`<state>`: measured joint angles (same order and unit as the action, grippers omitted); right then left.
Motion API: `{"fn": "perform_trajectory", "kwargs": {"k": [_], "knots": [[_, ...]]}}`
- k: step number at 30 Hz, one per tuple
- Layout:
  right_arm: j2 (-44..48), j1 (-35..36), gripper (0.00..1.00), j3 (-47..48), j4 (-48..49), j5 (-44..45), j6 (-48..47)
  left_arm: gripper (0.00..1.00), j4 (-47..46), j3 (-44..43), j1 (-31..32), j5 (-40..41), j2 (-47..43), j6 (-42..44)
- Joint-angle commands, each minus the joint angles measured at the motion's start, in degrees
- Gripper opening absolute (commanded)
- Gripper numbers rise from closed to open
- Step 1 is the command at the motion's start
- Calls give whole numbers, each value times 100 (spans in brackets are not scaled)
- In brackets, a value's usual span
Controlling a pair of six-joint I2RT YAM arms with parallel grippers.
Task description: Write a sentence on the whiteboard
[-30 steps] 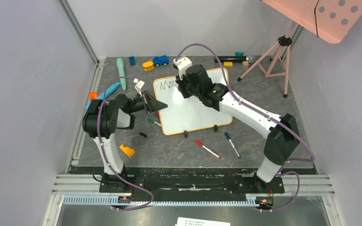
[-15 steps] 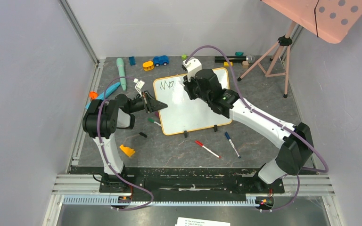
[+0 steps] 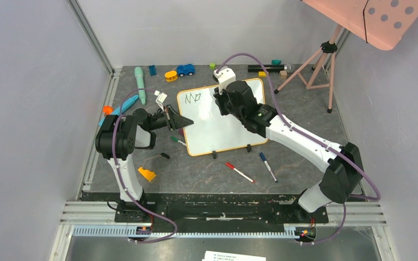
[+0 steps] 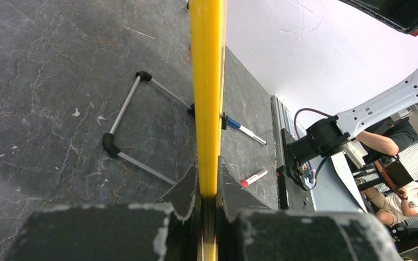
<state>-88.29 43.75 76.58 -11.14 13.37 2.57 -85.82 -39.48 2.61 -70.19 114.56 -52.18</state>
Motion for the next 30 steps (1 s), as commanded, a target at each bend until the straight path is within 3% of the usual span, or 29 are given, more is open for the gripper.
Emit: {"fn": "perform_trajectory", "kwargs": {"k": [1,30], "knots": [[184,-7,0,18,237,228,138,2,-339,-56,7,49,-9,674],[-701,-6,0,1099,-280,-385,23,2,-339,-88,4,15,12,674]]}}
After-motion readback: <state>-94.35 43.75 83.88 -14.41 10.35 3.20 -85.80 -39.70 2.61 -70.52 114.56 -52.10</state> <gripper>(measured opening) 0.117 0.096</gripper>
